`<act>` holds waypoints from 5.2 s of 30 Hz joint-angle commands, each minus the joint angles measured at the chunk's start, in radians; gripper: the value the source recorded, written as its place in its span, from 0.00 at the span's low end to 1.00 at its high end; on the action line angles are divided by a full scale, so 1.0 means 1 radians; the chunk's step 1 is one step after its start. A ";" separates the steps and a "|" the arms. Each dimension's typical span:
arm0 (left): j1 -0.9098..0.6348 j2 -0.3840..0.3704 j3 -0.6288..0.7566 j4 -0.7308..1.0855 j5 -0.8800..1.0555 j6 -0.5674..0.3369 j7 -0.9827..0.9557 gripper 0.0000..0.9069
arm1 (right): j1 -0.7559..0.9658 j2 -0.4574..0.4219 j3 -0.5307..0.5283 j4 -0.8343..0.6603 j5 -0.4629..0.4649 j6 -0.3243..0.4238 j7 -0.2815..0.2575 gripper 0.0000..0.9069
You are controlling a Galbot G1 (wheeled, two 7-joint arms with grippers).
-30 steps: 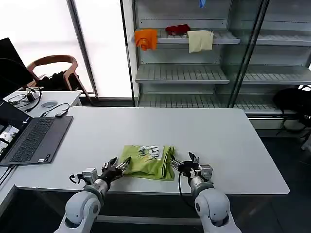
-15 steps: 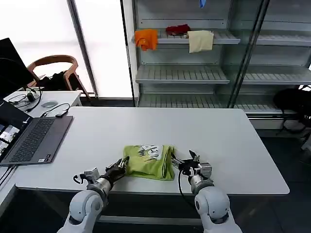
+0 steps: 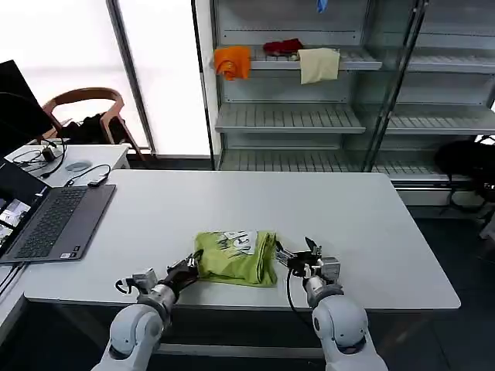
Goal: Fold and organize the clothes.
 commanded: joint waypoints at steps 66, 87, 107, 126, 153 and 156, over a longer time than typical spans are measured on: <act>-0.296 0.175 0.170 -0.155 0.076 0.069 0.036 1.00 | 0.051 0.024 -0.038 0.037 0.241 -0.002 0.011 1.00; -0.029 0.175 -0.237 -0.196 0.074 0.067 0.037 1.00 | 0.316 0.141 -0.362 -0.336 0.660 -0.005 0.371 1.00; -0.027 0.161 -0.220 -0.228 0.070 0.068 0.024 1.00 | 0.298 0.141 -0.355 -0.365 0.626 -0.003 0.255 0.00; 0.005 0.145 -0.221 -0.232 0.073 0.063 0.025 1.00 | 0.295 0.105 -0.223 -0.157 0.565 -0.002 0.246 0.00; 0.005 0.114 -0.195 -0.208 0.089 0.058 0.025 1.00 | 0.212 -0.205 -0.087 -0.091 0.490 -0.006 0.195 0.00; 0.007 0.114 -0.195 -0.206 0.089 0.058 0.025 1.00 | 0.234 -0.204 -0.094 -0.115 0.469 -0.006 0.185 0.00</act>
